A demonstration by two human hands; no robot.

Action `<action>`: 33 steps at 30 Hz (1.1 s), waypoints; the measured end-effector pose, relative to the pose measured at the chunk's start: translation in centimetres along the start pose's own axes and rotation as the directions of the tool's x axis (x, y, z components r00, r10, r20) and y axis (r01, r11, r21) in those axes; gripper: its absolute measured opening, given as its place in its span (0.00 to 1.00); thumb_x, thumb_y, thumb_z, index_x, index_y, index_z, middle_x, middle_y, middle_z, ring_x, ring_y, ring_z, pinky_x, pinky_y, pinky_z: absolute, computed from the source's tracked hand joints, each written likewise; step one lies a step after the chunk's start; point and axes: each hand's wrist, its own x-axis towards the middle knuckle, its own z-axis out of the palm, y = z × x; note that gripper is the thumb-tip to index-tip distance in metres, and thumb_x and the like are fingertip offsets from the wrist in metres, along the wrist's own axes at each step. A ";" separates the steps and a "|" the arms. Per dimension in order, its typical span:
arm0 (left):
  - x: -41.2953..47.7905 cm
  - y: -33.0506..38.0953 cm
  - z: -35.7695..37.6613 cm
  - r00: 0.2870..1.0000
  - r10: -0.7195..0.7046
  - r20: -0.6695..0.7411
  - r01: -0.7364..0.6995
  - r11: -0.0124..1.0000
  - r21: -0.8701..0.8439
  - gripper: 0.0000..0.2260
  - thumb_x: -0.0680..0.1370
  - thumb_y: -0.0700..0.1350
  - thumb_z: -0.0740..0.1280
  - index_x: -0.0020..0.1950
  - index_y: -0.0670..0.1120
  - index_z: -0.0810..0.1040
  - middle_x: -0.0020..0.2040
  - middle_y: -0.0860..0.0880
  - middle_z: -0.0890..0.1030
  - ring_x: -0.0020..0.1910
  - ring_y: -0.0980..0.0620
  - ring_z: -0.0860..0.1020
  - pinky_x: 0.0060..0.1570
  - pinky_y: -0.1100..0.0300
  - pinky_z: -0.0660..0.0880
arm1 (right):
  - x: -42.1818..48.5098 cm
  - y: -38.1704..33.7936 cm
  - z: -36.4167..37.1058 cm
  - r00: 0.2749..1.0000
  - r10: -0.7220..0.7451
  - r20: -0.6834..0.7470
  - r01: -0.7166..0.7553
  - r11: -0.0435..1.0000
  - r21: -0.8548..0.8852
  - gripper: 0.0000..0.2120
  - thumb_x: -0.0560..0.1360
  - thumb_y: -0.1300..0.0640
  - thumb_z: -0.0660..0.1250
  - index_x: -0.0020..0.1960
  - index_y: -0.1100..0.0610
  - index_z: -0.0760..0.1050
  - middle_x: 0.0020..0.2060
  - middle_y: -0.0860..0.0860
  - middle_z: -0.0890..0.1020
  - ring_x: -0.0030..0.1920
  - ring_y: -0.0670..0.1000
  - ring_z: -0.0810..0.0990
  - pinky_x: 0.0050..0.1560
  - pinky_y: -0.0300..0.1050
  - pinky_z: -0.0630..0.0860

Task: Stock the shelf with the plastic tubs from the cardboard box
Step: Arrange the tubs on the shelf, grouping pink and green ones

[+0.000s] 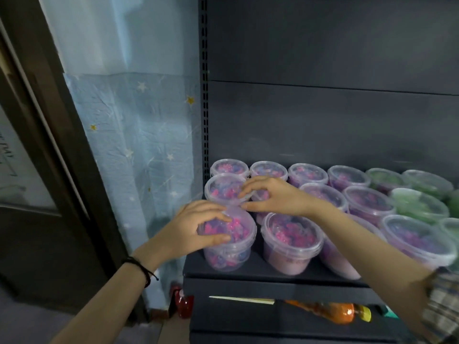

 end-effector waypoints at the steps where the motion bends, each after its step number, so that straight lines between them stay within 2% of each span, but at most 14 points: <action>1: -0.3 -0.1 0.0 1.000 0.009 0.003 -0.009 0.998 0.058 0.21 0.66 0.76 0.60 0.55 0.70 0.72 0.65 0.68 0.68 0.70 0.66 0.59 0.72 0.54 0.52 | -0.5 -0.3 0.1 1.000 0.005 0.018 -0.005 1.000 -0.010 0.13 0.73 0.47 0.71 0.55 0.50 0.81 0.57 0.42 0.79 0.61 0.38 0.73 0.66 0.37 0.66; 4: -0.9 -0.1 0.4 0.999 0.034 0.018 -0.037 0.985 0.167 0.27 0.63 0.79 0.59 0.57 0.69 0.68 0.64 0.75 0.61 0.68 0.72 0.51 0.70 0.59 0.46 | -1.9 -1.1 0.9 1.000 0.007 0.022 -0.006 1.000 -0.020 0.13 0.74 0.48 0.71 0.57 0.51 0.81 0.56 0.41 0.81 0.59 0.38 0.74 0.64 0.38 0.68; 6: -1.1 0.0 0.3 0.999 0.042 0.033 -0.047 0.985 0.168 0.30 0.63 0.79 0.59 0.60 0.68 0.69 0.63 0.75 0.60 0.67 0.74 0.49 0.69 0.60 0.45 | -2.5 -1.7 1.7 0.997 0.010 0.075 -0.011 1.000 0.012 0.16 0.75 0.48 0.70 0.61 0.50 0.79 0.62 0.41 0.78 0.65 0.38 0.71 0.67 0.36 0.65; 8: -1.4 -0.2 -0.2 0.997 0.066 0.050 -0.073 0.987 0.144 0.30 0.64 0.78 0.59 0.63 0.68 0.71 0.66 0.71 0.60 0.68 0.72 0.50 0.69 0.62 0.44 | -2.9 -2.2 2.5 0.994 0.008 0.108 -0.005 1.000 -0.020 0.17 0.76 0.48 0.69 0.64 0.49 0.78 0.68 0.42 0.73 0.72 0.39 0.63 0.71 0.37 0.59; 10: -1.8 -0.7 -1.2 0.997 0.068 0.046 -0.073 0.992 0.103 0.28 0.65 0.77 0.59 0.62 0.70 0.71 0.67 0.67 0.61 0.69 0.65 0.53 0.68 0.65 0.44 | -3.2 -2.5 2.9 0.996 0.000 0.085 0.006 0.998 -0.063 0.15 0.77 0.51 0.68 0.63 0.52 0.79 0.67 0.44 0.74 0.74 0.41 0.59 0.73 0.36 0.56; 13: -3.0 -2.1 -2.2 1.000 0.015 -0.010 -0.014 0.997 0.081 0.28 0.67 0.76 0.56 0.61 0.66 0.75 0.63 0.59 0.68 0.65 0.55 0.63 0.68 0.55 0.56 | -4.1 -3.2 3.0 0.999 -0.026 0.024 0.028 0.996 -0.090 0.10 0.77 0.57 0.67 0.57 0.56 0.82 0.59 0.47 0.81 0.70 0.45 0.68 0.65 0.29 0.62; 15: -3.6 -2.6 -2.3 1.000 0.001 -0.014 -0.001 1.000 0.018 0.26 0.72 0.71 0.57 0.64 0.61 0.75 0.59 0.58 0.71 0.63 0.54 0.68 0.68 0.52 0.62 | -4.6 -3.6 2.7 0.999 0.003 0.054 0.001 0.997 -0.074 0.10 0.77 0.57 0.67 0.56 0.54 0.83 0.55 0.47 0.80 0.61 0.46 0.75 0.62 0.38 0.69; 17: -3.8 -2.3 -1.9 0.999 -0.048 -0.023 0.045 0.990 -0.136 0.21 0.75 0.64 0.62 0.64 0.57 0.77 0.60 0.58 0.73 0.64 0.59 0.69 0.69 0.52 0.64 | -4.9 -4.0 2.7 0.995 0.042 0.089 -0.039 0.999 -0.038 0.11 0.76 0.55 0.69 0.57 0.51 0.82 0.54 0.47 0.78 0.57 0.46 0.76 0.61 0.44 0.70; 19: -3.6 -1.3 -1.3 0.991 -0.130 -0.018 0.125 0.975 -0.182 0.26 0.73 0.67 0.64 0.65 0.55 0.76 0.63 0.60 0.72 0.65 0.62 0.69 0.70 0.52 0.64 | -4.9 -4.1 3.1 0.995 0.053 0.079 -0.054 0.999 0.001 0.11 0.74 0.52 0.72 0.56 0.49 0.82 0.54 0.47 0.77 0.56 0.47 0.75 0.61 0.44 0.70; 21: -3.0 -0.1 -0.3 0.981 -0.193 -0.028 0.190 0.979 -0.072 0.38 0.64 0.77 0.60 0.66 0.55 0.72 0.63 0.61 0.71 0.65 0.61 0.68 0.69 0.53 0.64 | -5.1 -3.8 3.3 0.997 0.059 0.051 -0.060 0.998 0.024 0.12 0.73 0.50 0.72 0.57 0.49 0.81 0.55 0.46 0.77 0.57 0.44 0.75 0.62 0.42 0.69; 23: -2.4 1.1 0.8 0.973 -0.223 -0.062 0.226 0.973 0.044 0.45 0.57 0.82 0.56 0.65 0.56 0.67 0.60 0.62 0.68 0.62 0.61 0.67 0.65 0.56 0.64 | -5.3 -3.2 3.2 0.997 0.071 0.026 -0.071 0.997 0.016 0.14 0.73 0.49 0.72 0.58 0.48 0.80 0.57 0.43 0.75 0.60 0.40 0.73 0.65 0.42 0.68; 25: -2.0 1.6 1.8 0.968 -0.233 -0.096 0.243 0.963 0.118 0.45 0.56 0.83 0.56 0.64 0.56 0.65 0.59 0.62 0.68 0.61 0.60 0.67 0.61 0.57 0.62 | -5.9 -2.2 2.8 0.997 0.081 -0.014 -0.081 0.996 -0.038 0.17 0.72 0.47 0.72 0.60 0.46 0.79 0.60 0.41 0.74 0.63 0.38 0.70 0.68 0.43 0.67; 28: -1.9 1.2 2.9 0.968 -0.207 -0.143 0.229 0.959 0.164 0.43 0.57 0.82 0.57 0.62 0.57 0.65 0.62 0.58 0.68 0.64 0.56 0.65 0.60 0.55 0.61 | -7.3 -0.8 1.5 0.985 0.142 -0.095 -0.158 0.969 -0.192 0.24 0.68 0.40 0.73 0.63 0.40 0.74 0.66 0.41 0.68 0.67 0.42 0.64 0.69 0.45 0.65; 33: -1.9 0.0 2.5 0.976 -0.152 -0.157 0.172 0.978 0.119 0.42 0.57 0.83 0.54 0.66 0.66 0.71 0.57 0.58 0.59 0.59 0.56 0.57 0.64 0.57 0.56 | -9.5 0.7 0.0 0.949 0.312 -0.043 -0.310 0.903 -0.297 0.32 0.63 0.30 0.69 0.65 0.37 0.70 0.63 0.41 0.64 0.67 0.48 0.60 0.68 0.48 0.63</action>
